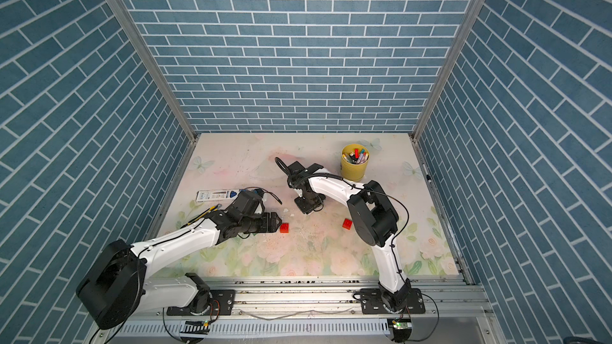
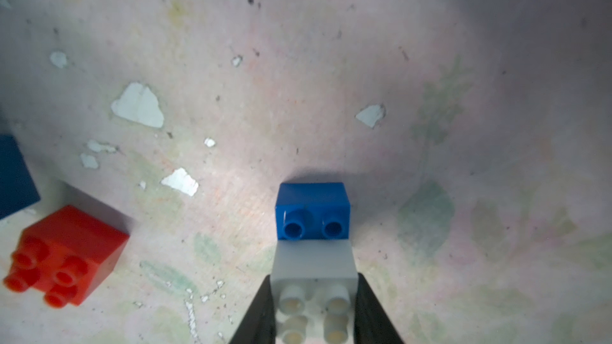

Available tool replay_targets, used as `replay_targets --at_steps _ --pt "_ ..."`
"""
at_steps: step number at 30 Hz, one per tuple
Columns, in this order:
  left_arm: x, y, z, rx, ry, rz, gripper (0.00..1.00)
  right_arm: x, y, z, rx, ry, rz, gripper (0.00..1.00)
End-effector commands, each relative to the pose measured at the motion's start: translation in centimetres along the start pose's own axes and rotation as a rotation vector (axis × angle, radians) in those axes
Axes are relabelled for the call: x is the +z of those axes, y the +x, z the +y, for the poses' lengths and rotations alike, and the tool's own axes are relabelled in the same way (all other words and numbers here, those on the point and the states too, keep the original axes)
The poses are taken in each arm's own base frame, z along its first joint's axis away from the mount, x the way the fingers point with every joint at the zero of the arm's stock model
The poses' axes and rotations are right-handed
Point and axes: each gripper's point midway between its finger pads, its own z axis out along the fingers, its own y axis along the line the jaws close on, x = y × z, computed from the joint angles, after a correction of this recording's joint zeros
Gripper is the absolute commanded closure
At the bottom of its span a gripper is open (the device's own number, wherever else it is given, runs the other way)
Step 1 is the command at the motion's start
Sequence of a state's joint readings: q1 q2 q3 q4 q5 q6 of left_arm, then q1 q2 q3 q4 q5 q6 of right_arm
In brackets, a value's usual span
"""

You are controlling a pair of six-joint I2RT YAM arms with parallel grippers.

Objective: Assemble the letter y with lego
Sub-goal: Move the lego brick at the center of the board.

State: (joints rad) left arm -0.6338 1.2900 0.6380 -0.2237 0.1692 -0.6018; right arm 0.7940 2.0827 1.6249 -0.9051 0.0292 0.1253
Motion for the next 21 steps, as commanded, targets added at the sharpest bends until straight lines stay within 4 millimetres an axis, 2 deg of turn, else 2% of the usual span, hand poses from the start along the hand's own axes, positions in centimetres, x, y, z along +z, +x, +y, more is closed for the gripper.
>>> replay_targets --at_steps 1,4,7,10,15,21 --pt "-0.5 0.1 0.2 0.018 -0.017 0.000 0.14 1.5 -0.6 -1.5 0.006 0.041 0.020 0.75" --pt "-0.7 0.0 0.1 0.027 -0.022 -0.001 0.14 0.9 -1.6 -1.8 0.009 0.053 0.003 0.68" --pt "-0.9 -0.1 0.2 0.028 -0.030 -0.003 0.14 0.1 -2.4 -2.0 0.015 0.061 -0.023 0.53" --pt "-1.2 -0.2 0.3 0.027 -0.034 -0.009 0.14 -1.1 -3.0 -2.0 0.024 0.061 -0.056 0.46" --pt "-1.9 -0.3 0.7 0.016 -0.068 -0.015 0.14 -3.4 -3.2 -2.3 0.047 0.072 -0.114 0.43" --pt "-3.3 0.3 3.1 -0.065 -0.219 0.013 0.10 -6.2 -1.6 -2.7 0.113 0.088 -0.199 0.42"
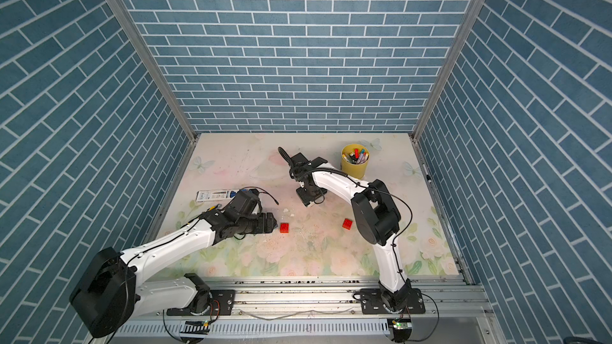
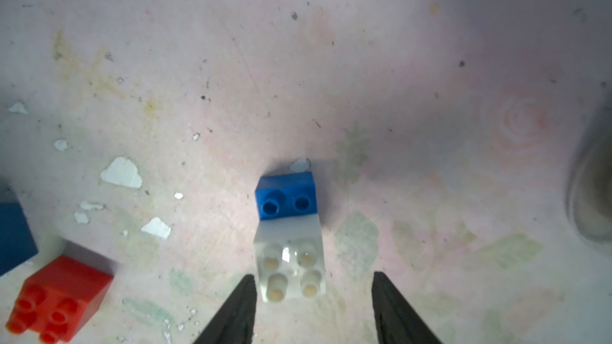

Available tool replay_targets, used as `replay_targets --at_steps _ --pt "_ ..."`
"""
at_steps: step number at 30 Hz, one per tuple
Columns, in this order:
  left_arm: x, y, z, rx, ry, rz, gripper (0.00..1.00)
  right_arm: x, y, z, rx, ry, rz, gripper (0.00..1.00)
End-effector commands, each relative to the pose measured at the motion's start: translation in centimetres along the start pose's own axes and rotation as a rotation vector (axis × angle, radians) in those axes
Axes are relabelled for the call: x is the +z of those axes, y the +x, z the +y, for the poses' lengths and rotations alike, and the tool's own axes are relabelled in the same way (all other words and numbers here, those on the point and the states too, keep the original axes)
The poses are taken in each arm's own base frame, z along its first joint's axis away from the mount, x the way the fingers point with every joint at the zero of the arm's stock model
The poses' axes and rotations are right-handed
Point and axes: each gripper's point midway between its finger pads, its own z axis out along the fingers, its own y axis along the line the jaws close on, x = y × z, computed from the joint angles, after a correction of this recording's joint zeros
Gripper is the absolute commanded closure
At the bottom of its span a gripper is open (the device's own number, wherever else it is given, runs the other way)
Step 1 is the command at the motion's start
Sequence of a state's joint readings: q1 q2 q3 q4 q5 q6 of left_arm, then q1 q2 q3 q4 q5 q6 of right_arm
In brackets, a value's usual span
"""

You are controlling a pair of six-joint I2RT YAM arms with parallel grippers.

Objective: Assemble the letter y with lego
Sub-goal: Move the lego brick at the center of the board, then pick up the lego brick from the center of the board.

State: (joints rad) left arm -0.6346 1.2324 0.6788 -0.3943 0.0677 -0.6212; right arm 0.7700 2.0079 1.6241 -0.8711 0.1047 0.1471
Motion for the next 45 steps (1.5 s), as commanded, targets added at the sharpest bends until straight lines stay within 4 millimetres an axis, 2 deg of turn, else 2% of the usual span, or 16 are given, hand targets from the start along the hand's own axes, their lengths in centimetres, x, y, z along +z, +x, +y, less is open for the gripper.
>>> replay_targets --at_steps 1,4,8,15,21,25,35,45 --pt "-1.2 0.5 2.0 -0.058 -0.126 0.025 0.09 -3.5 0.0 -0.6 0.081 0.015 -0.100 0.42" --pt "-1.2 1.5 3.5 -0.114 -0.203 0.056 0.07 -4.5 0.9 -0.4 0.125 -0.012 -0.136 0.42" --pt "-0.1 2.0 3.9 -0.157 -0.226 0.082 0.06 -4.8 2.3 0.0 0.163 -0.043 -0.148 0.41" --pt "1.6 0.6 3.7 -0.184 -0.260 0.053 0.04 -4.2 4.4 0.8 0.232 -0.084 -0.155 0.42" --pt "2.8 -1.0 3.4 -0.174 -0.267 0.012 0.04 -2.6 5.7 1.4 0.267 -0.103 -0.135 0.43" --pt "3.3 -1.7 3.3 -0.161 -0.280 0.008 0.08 -2.4 5.8 1.8 0.268 -0.108 -0.132 0.44" --pt "5.5 -1.5 3.1 -0.171 -0.273 0.038 0.18 -2.2 5.8 2.6 0.247 -0.102 -0.128 0.46" --pt "6.2 -1.2 1.5 -0.126 -0.210 0.080 0.28 -1.7 6.4 2.2 0.250 -0.072 -0.119 0.47"
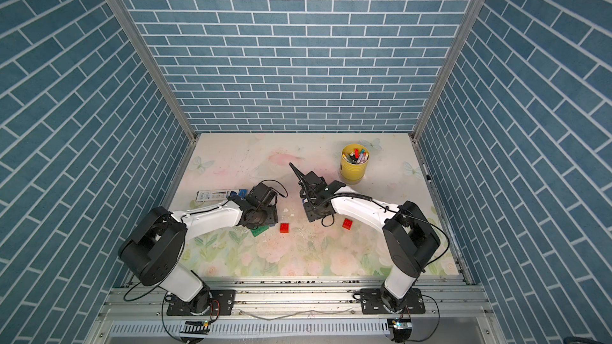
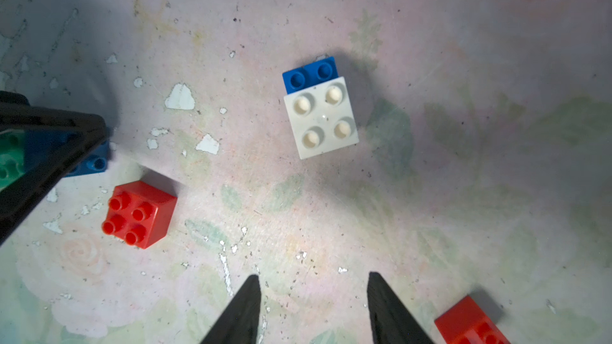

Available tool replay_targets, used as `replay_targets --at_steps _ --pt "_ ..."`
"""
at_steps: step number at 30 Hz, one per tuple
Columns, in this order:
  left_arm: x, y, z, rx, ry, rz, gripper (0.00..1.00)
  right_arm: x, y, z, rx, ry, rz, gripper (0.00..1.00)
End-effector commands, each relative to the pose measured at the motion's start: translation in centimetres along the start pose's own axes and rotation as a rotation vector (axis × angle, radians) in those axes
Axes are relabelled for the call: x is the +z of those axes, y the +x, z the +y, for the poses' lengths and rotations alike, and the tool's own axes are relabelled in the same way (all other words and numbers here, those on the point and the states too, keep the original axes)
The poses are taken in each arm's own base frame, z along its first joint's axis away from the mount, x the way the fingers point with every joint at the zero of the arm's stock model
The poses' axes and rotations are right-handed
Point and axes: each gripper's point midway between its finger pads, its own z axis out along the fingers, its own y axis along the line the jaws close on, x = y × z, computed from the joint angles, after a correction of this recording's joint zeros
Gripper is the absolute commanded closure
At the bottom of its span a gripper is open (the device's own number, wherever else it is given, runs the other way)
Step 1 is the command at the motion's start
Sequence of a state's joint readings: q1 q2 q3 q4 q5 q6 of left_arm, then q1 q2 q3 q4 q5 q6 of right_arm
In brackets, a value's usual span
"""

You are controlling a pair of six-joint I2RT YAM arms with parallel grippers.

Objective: Assemble the letter y with lego
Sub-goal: Pick up the lego brick from the center of the board.

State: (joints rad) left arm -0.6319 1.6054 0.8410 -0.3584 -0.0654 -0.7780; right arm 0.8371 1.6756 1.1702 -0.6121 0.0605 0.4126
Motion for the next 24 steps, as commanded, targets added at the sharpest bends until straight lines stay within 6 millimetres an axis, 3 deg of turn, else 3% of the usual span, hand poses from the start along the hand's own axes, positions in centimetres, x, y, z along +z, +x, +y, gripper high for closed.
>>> replay_targets --at_steps 1,12,24 --pt "-0.2 0.7 -0.2 0.029 0.006 0.029 0.29 0.1 0.5 -0.4 0.036 0.025 0.000 0.47" --pt "-1.9 0.0 -1.1 0.063 0.042 -0.006 0.29 0.5 0.5 -0.3 0.034 0.025 0.008 0.47" --pt "-0.9 0.5 -2.8 0.094 0.089 0.042 0.62 0.4 1.0 -0.8 0.041 0.044 0.009 0.48"
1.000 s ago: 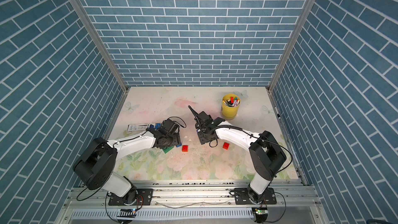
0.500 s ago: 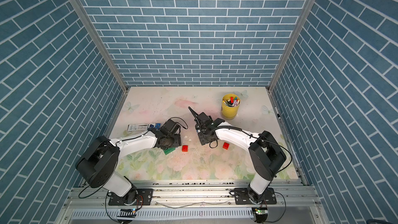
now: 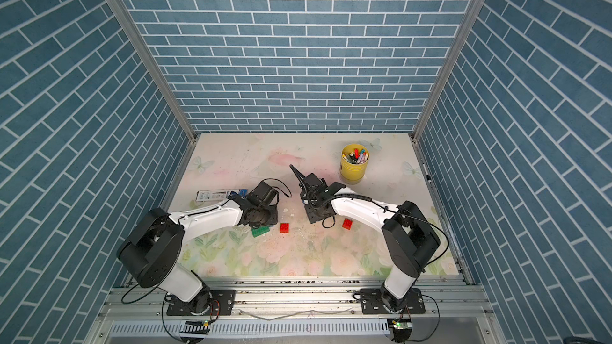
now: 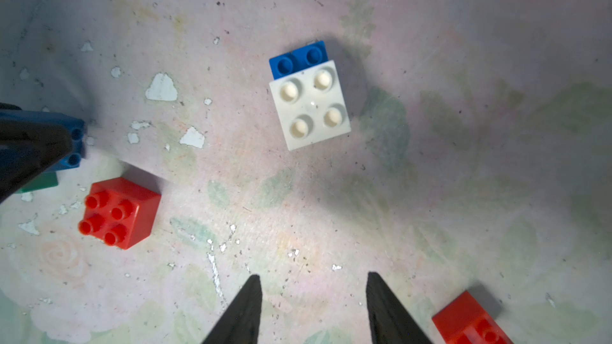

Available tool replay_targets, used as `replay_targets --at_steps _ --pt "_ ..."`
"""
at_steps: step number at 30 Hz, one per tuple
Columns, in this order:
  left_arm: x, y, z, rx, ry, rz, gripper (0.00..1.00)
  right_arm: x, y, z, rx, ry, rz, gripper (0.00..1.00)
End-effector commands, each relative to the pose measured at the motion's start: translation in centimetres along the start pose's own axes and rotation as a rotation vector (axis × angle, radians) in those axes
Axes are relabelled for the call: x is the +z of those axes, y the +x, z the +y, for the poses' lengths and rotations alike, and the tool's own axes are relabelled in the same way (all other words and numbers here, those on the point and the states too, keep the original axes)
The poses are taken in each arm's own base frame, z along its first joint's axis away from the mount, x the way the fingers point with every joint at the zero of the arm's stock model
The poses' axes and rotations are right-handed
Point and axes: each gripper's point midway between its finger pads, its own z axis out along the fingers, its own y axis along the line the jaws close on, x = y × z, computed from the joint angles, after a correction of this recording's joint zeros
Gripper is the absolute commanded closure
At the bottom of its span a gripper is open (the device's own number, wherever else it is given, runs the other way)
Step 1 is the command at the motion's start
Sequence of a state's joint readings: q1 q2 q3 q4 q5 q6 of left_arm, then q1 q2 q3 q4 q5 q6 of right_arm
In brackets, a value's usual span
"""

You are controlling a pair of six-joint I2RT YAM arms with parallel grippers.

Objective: Assemble the letter y with lego
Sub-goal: Pick up the lego brick from the center of the board, then place the lego brick at the center of the board.

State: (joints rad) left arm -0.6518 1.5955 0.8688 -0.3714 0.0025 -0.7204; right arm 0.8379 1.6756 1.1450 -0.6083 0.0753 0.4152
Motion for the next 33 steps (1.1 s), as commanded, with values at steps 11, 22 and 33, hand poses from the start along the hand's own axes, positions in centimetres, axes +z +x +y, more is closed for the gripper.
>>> replay_targets --at_steps 11,22,33 --pt "-0.7 -0.9 -3.6 0.042 0.119 0.014 0.85 -0.8 0.3 -1.1 0.038 0.053 -0.027 0.48" --pt "-2.1 -1.7 -11.2 0.088 0.539 0.012 0.86 -2.6 0.1 -2.7 0.093 0.057 -0.090 0.48" --pt "-0.3 -0.5 -14.0 0.052 0.758 0.122 0.88 -3.7 -0.1 -4.1 0.117 0.094 -0.125 0.48"
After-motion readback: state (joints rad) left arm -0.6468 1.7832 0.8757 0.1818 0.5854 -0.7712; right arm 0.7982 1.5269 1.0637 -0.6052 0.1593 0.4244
